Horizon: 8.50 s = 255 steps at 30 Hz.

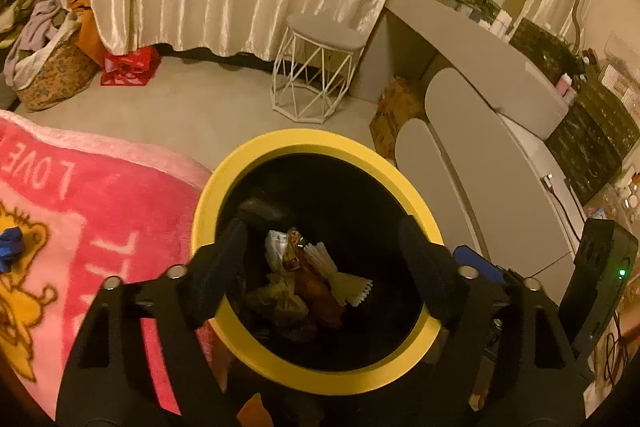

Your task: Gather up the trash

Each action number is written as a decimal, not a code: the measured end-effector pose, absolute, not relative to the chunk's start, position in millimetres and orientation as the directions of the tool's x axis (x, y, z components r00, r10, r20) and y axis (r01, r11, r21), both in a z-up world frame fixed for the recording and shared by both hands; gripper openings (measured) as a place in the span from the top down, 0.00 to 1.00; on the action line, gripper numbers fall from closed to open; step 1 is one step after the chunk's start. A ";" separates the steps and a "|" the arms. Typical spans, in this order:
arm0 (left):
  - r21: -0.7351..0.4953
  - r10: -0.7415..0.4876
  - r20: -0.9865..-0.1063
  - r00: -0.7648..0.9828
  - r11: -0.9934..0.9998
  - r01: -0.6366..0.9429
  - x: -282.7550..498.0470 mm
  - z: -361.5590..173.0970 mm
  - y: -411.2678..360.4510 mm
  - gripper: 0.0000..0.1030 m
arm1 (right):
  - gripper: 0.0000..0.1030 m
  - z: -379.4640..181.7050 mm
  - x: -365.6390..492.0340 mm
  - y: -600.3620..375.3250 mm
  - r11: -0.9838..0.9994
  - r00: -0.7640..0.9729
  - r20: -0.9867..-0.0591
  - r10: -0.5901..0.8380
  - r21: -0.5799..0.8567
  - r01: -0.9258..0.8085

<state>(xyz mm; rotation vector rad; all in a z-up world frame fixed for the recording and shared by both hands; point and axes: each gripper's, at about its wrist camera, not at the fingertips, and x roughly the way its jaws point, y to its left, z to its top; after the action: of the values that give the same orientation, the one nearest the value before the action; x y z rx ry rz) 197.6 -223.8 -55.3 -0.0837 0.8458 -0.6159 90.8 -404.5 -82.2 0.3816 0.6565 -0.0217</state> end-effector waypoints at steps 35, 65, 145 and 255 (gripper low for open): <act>-0.262 -0.391 -0.578 0.716 0.920 0.291 154.4 -22.6 -113.5 0.11 | 0.23 -41.7 87.7 -343.7 0.963 0.826 -0.536 0.172 0.268 -0.027; -0.310 -0.196 -0.590 0.783 0.951 0.004 149.4 -40.6 23.9 0.11 | 0.22 -31.9 135.9 -212.5 0.936 0.743 -0.573 0.346 0.163 -0.311; -0.359 -0.307 -0.638 0.706 0.930 0.080 172.5 -58.2 -12.2 0.84 | 0.92 -48.1 164.4 -238.9 0.917 0.712 -0.580 0.395 0.289 -0.274; -0.125 -0.116 -0.418 0.901 0.990 0.070 12.8 -31.4 -24.6 0.11 | 0.06 -40.8 -28.5 -266.7 0.999 0.974 -0.225 -0.009 0.029 0.015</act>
<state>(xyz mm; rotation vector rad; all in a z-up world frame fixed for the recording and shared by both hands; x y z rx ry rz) 12.8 -24.6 -31.4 -0.1082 0.4386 -0.0964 -28.5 -266.7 -40.8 0.0304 0.2264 -0.0121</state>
